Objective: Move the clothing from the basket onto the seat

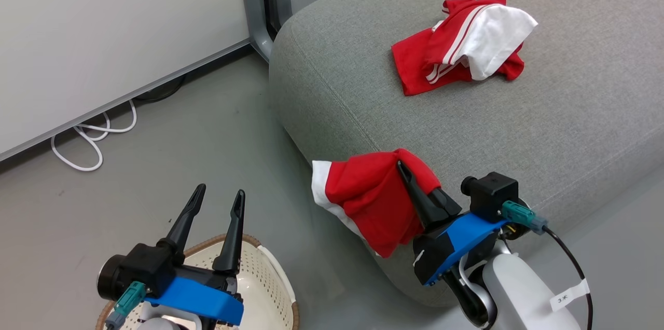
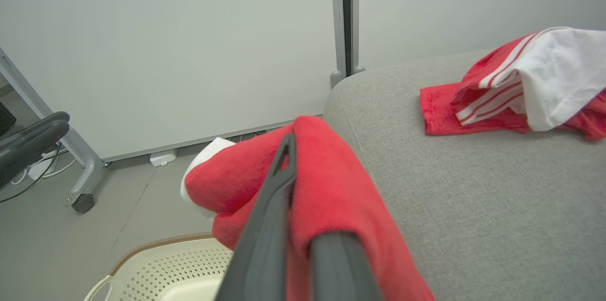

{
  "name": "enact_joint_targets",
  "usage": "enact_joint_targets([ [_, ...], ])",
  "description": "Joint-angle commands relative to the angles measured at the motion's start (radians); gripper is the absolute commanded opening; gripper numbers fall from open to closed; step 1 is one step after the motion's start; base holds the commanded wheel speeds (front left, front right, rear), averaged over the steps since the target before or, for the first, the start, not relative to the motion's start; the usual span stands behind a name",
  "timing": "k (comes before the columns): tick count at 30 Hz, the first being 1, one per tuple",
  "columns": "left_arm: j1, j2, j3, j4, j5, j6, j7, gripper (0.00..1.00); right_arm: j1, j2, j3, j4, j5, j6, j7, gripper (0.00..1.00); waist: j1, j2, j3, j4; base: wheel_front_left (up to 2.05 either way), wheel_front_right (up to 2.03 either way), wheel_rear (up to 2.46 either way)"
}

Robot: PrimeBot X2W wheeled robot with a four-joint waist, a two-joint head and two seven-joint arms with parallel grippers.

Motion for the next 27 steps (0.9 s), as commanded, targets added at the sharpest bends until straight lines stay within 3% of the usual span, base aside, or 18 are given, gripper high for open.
enact_joint_targets([
  [1,-0.01,0.005,-0.003,0.0,0.0,-0.001,-0.003,1.0,-0.003,-0.001,-0.007,-0.003,0.001,0.001,-0.004,0.0,0.0,-0.0001,0.002,0.001,0.0,0.0,0.0],
  [13,-0.057,0.033,-0.008,-0.032,0.022,-0.001,-0.003,1.0,-0.193,-0.001,-0.108,-0.022,-0.019,0.001,0.021,0.0,0.0,-0.0001,0.11,0.017,0.0,0.0,0.0],
  [18,-0.104,0.061,-0.016,-0.058,0.037,-0.001,-0.003,1.0,-0.35,0.0,-0.213,-0.054,-0.043,0.001,0.066,0.0,0.0,-0.0001,0.216,0.035,0.0,0.0,0.0],
  [27,-0.187,0.13,-0.028,-0.12,0.054,-0.001,-0.002,1.0,-0.621,-0.085,-0.443,-0.088,-0.055,0.001,0.12,0.0,0.0,-0.0001,0.407,0.067,0.0,0.0,0.0],
])
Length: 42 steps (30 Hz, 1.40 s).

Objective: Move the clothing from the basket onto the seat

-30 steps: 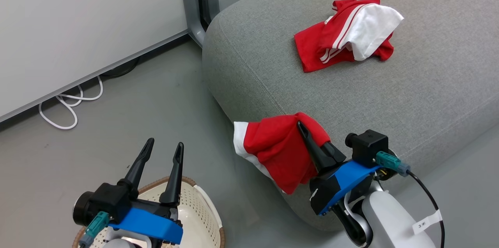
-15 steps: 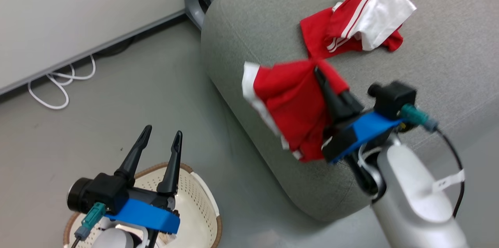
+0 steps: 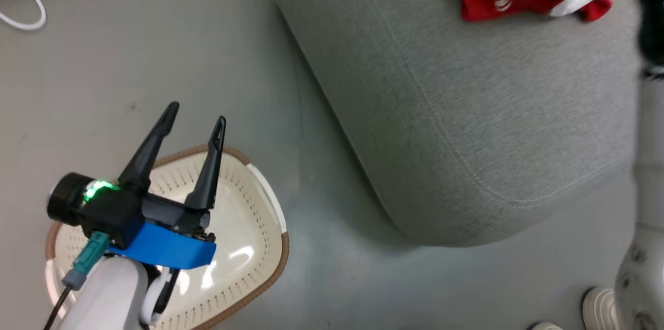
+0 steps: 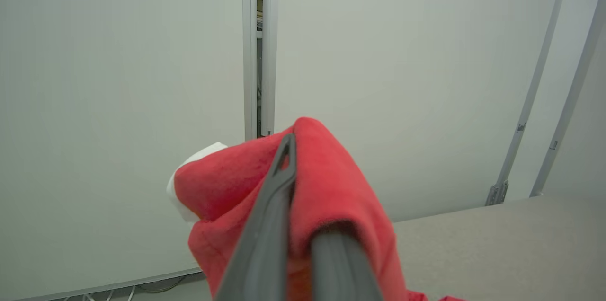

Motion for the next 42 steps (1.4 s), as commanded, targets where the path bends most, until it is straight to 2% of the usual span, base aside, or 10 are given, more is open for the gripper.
enact_joint_targets([
  [1,-0.027,0.014,0.002,-0.016,0.005,-0.001,-0.001,1.0,-0.044,-0.019,-0.032,-0.003,-0.012,0.0,-0.002,0.0,-0.0002,0.0,0.095,0.024,0.0,0.0,0.0],
  [8,-0.093,0.05,-0.022,-0.077,0.019,-0.001,0.021,1.0,-0.185,-0.084,-0.229,0.076,-0.074,0.0,-0.025,0.0,-0.0002,0.0,0.206,0.059,0.0,0.0,0.0],
  [12,-0.135,0.06,-0.031,-0.112,0.023,-0.001,0.025,1.0,-0.228,-0.107,-0.301,0.152,-0.114,0.0,-0.042,0.0,-0.0002,0.0,0.255,0.083,0.0,0.0,0.0],
  [17,-0.157,0.06,-0.047,-0.135,0.028,0.001,0.018,1.0,-0.18,-0.142,-0.387,0.296,-0.241,0.0,-0.094,0.0,-0.0002,0.0,0.289,0.124,0.0,0.0,0.0],
  [24,-0.149,0.053,-0.046,-0.125,0.022,0.006,0.005,1.0,-0.141,-0.151,-0.529,0.48,-0.313,0.0,-0.149,0.0,-0.0002,0.0,0.285,0.159,0.0,0.0,0.0],
  [25,-0.15,0.052,-0.046,-0.123,0.021,0.006,0.006,1.0,-0.143,-0.151,-0.543,0.497,-0.317,0.0,-0.152,0.14,-0.0002,0.0,0.283,0.162,0.0,0.0,0.0],
  [27,-0.15,0.051,-0.045,-0.119,0.019,0.006,0.003,1.0,-0.149,-0.154,-0.561,0.523,-0.333,0.0,-0.158,0.8,-0.0002,0.0,0.278,0.165,0.0,0.0,0.0],
  [28,-0.151,0.05,-0.045,-0.117,0.019,0.006,0.002,1.0,-0.152,-0.153,-0.566,0.535,-0.338,0.0,-0.16,1.0,-0.0002,0.0,0.276,0.166,0.0,0.0,0.0],
  [37,-0.143,0.022,-0.051,-0.076,0.013,0.006,-0.002,1.0,-0.149,-0.147,-0.562,0.596,-0.387,0.0,-0.19,1.0,-0.0002,0.0,0.215,0.171,0.0,0.0,0.0],
  [42,-0.131,-0.013,-0.044,-0.049,0.005,0.006,-0.003,1.0,-0.11,-0.134,-0.513,0.619,-0.403,0.0,-0.203,1.0,-0.0002,0.0,0.147,0.185,0.0,0.0,0.0],
])
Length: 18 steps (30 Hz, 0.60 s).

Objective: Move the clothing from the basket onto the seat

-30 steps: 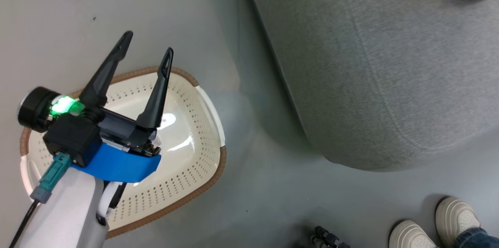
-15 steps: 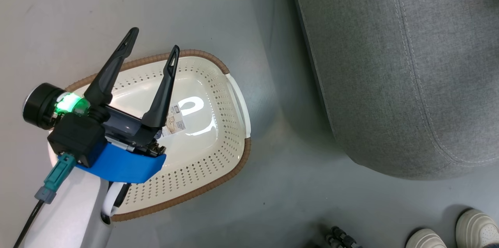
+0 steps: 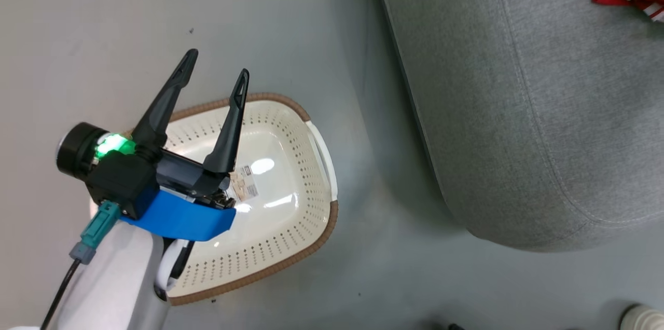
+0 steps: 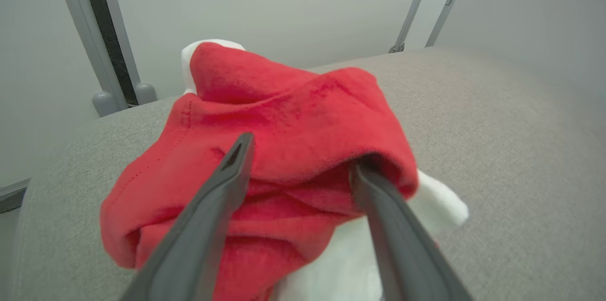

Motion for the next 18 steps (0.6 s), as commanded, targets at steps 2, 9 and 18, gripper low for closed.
enact_joint_targets([
  [2,0.021,-0.022,0.014,0.013,-0.007,0.004,-0.004,1.0,0.042,0.008,0.035,0.007,-0.007,0.0,-0.014,1.0,0.0,0.0001,-0.067,0.015,0.0,0.0,0.0],
  [9,0.099,-0.082,0.065,0.045,-0.017,0.001,-0.005,1.0,0.163,0.031,0.175,-0.036,0.015,0.0,-0.043,1.0,0.0,0.0001,-0.202,0.044,0.0,0.0,0.0],
  [18,0.203,-0.157,0.148,0.091,-0.017,-0.001,-0.004,1.0,0.403,0.1,0.356,-0.236,0.164,0.0,-0.05,1.0,0.0,0.0001,-0.355,0.104,0.0,0.0,0.0],
])
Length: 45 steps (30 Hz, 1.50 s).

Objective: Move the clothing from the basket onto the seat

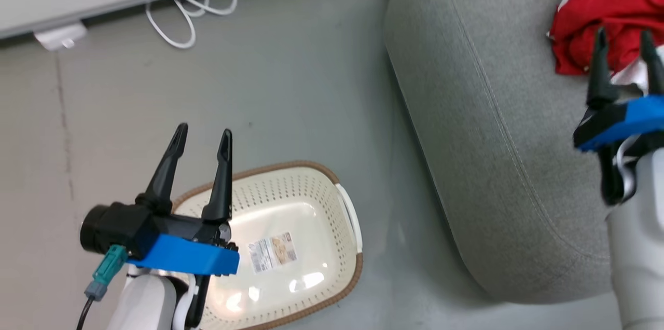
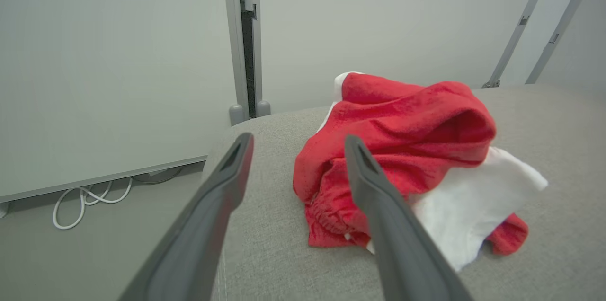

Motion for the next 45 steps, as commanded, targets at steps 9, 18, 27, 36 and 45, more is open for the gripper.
enact_joint_targets([
  [9,0.107,-0.055,0.08,0.039,-0.004,-0.001,-0.003,1.0,0.299,0.049,0.135,-0.309,0.058,0.0,0.058,1.0,0.0003,0.0,-0.184,0.092,0.0,0.0,0.0],
  [18,0.161,-0.081,0.134,0.073,-0.006,-0.001,-0.003,1.0,0.485,0.105,0.134,-0.49,0.032,0.0,0.109,1.0,0.0003,0.0,-0.258,0.144,0.0,0.0,0.0],
  [27,0.199,-0.093,0.174,0.117,0.0,-0.001,-0.003,1.0,0.634,0.123,0.148,-0.593,0.035,0.0,0.14,1.0,0.0003,0.0,-0.314,0.19,0.0,0.0,0.0],
  [36,0.215,-0.086,0.188,0.17,-0.004,-0.001,-0.003,1.0,0.719,0.123,0.161,-0.608,0.056,0.0,0.141,1.0,0.0003,0.0,-0.347,0.231,0.0,0.0,0.0],
  [45,0.221,-0.076,0.186,0.183,-0.011,-0.001,-0.003,1.0,0.734,0.123,0.173,-0.601,0.079,0.0,0.139,1.0,0.0003,0.0,-0.351,0.237,0.0,0.0,0.0],
])
